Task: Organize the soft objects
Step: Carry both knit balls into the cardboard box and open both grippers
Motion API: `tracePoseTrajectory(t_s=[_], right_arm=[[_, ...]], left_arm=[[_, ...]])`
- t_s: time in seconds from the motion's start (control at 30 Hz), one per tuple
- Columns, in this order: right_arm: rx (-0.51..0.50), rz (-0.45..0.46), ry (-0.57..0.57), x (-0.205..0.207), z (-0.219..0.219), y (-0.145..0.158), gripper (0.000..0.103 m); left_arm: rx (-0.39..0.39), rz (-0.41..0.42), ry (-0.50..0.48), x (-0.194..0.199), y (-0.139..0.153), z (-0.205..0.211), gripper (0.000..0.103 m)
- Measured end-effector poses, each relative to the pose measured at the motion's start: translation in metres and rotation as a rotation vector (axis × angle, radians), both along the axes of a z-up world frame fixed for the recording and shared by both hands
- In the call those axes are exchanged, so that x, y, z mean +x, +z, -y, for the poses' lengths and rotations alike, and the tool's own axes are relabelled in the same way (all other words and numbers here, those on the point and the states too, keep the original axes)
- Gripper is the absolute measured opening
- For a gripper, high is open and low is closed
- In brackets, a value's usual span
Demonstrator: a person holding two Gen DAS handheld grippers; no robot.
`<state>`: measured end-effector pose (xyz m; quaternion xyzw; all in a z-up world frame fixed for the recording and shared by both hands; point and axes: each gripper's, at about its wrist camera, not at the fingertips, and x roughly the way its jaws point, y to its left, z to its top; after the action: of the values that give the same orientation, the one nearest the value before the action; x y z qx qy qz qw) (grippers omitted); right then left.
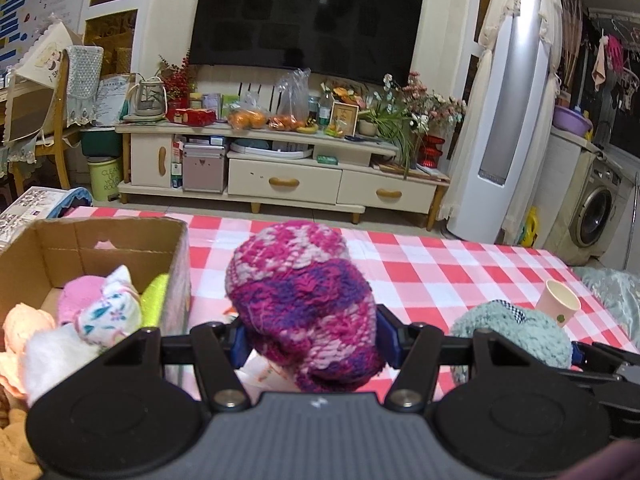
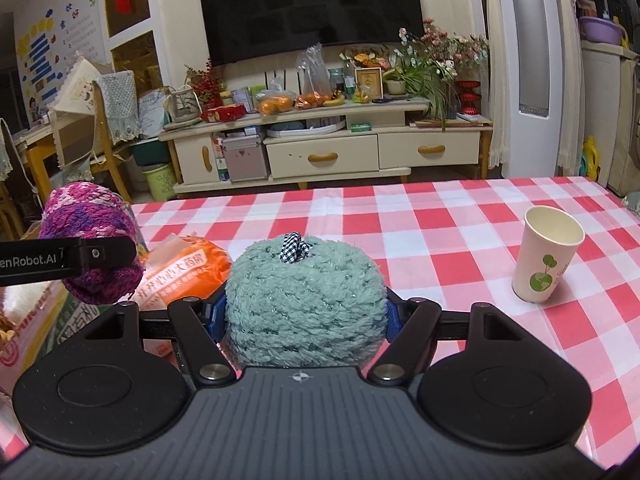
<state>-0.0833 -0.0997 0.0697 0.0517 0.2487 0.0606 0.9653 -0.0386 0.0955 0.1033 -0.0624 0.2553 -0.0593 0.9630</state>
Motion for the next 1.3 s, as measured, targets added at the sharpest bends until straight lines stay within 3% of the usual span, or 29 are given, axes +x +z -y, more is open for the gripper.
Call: tracePoseTrajectory(t_s=[0.73,1.3], right_arm=[[-0.002,0.075,0.115,-0.009,-0.066,0.035,0.087],[0.036,0.11,0.258,0.016,-0.126,0.058,0.087]], left_arm=[[-0.079,0.054,0.099,-0.011,0.016,-0.056,0.06],[-0.122,0.076,0.22,-0.006,0.023,-0.108,0.06]])
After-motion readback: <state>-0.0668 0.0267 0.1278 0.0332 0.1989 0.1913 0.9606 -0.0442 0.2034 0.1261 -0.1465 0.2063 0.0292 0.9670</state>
